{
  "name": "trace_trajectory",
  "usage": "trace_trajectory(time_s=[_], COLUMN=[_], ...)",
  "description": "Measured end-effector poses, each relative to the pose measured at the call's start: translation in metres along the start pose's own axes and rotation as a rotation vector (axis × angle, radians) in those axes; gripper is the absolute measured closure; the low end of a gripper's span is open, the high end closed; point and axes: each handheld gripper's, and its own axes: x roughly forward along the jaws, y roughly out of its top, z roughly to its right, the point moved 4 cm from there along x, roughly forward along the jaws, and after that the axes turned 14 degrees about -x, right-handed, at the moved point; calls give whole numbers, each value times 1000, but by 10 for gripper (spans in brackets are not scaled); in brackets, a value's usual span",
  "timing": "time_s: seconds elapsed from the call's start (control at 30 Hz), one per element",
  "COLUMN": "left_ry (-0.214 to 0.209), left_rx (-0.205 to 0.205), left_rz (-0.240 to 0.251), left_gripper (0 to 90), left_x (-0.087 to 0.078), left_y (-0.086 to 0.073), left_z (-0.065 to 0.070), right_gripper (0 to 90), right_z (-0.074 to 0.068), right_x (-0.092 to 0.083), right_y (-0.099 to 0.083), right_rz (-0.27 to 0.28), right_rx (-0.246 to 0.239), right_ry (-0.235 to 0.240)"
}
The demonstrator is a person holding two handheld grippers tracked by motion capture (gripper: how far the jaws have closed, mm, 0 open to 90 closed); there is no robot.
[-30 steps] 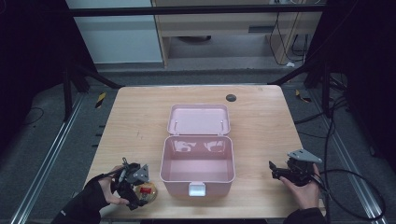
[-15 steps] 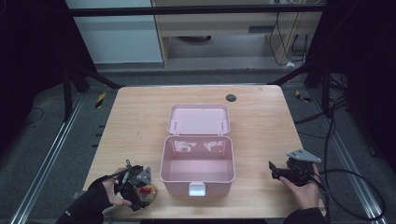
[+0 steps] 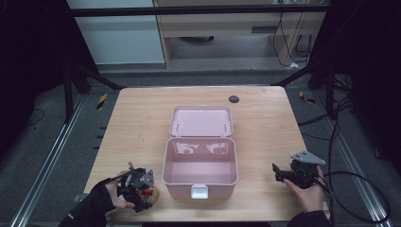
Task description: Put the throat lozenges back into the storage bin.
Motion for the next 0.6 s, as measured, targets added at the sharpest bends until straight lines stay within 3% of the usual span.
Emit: trace_trajectory(time_s=[0.2, 0.6], left_ry=[-10, 36], left_rx=[-17, -52], left_rz=[22, 112], left_gripper=[196, 196], left_x=[-15, -72], left_y=[-2, 7], left_z=[-2, -14], right_gripper=[39, 39], right_z=[0, 0], right_x=[0, 0], right_y=[0, 0], right_rz=[-4, -2], right_rx=[-4, -2], right_ry=[0, 0])
